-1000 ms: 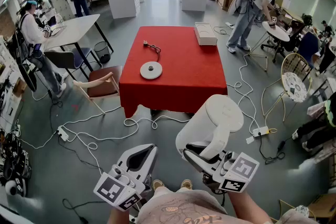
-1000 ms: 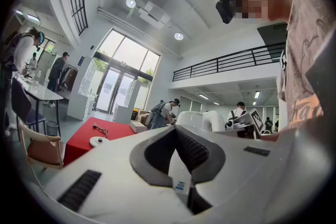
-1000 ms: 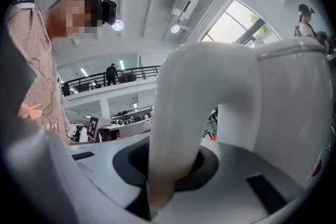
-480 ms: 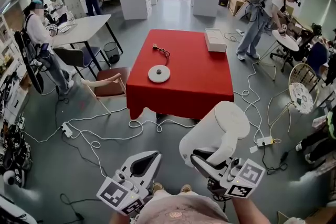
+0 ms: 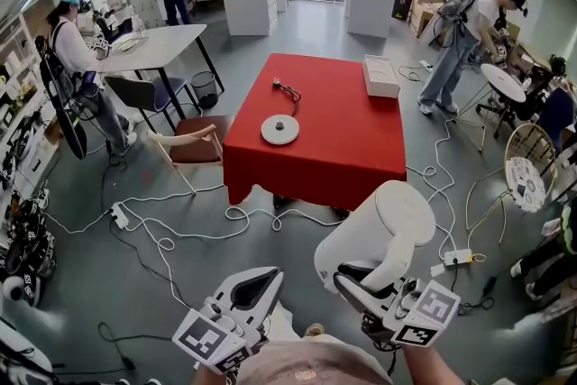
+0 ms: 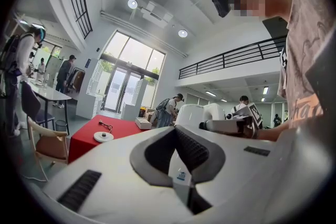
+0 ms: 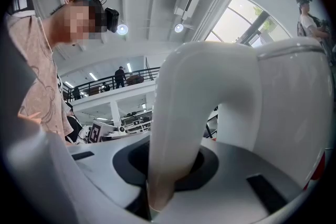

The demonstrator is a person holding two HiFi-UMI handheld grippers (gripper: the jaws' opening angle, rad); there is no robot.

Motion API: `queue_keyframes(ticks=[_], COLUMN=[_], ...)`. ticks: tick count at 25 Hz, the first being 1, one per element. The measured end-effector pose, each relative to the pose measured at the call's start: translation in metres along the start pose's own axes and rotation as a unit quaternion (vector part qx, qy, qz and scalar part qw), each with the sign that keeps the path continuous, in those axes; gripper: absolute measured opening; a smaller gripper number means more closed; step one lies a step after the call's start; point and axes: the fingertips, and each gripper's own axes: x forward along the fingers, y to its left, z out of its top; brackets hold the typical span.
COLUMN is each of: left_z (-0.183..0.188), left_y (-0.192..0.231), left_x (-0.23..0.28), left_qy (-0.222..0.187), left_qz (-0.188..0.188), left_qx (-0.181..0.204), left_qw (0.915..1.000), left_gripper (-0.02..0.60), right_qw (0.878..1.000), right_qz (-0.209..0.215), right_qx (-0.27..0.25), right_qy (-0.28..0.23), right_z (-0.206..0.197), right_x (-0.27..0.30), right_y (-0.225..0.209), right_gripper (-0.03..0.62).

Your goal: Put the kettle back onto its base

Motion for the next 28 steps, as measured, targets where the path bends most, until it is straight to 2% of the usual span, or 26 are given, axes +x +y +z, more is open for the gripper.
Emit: queue_keyframes(ticks=[12, 28], left_z=[0.0, 0.028], left_y=[0.02, 0.13], left_x=[0.028, 0.099], left_qy=[0.0, 0.002], left_qz=[-0.019, -0.045], left_qx=[-0.002, -0.003], left_qw=[0.9998, 0.999], left_gripper=[-0.002, -0.002], right_qw=[1.0, 0.999], right_qz=[-0.02, -0.031], right_qx=[0.007, 0.016], right_qy=[-0.008, -0.019], right_z=[0.003, 0.033], right_x=[0.009, 0.095], right_y=[-0.03, -0.109], right_gripper=[0.072, 0.071])
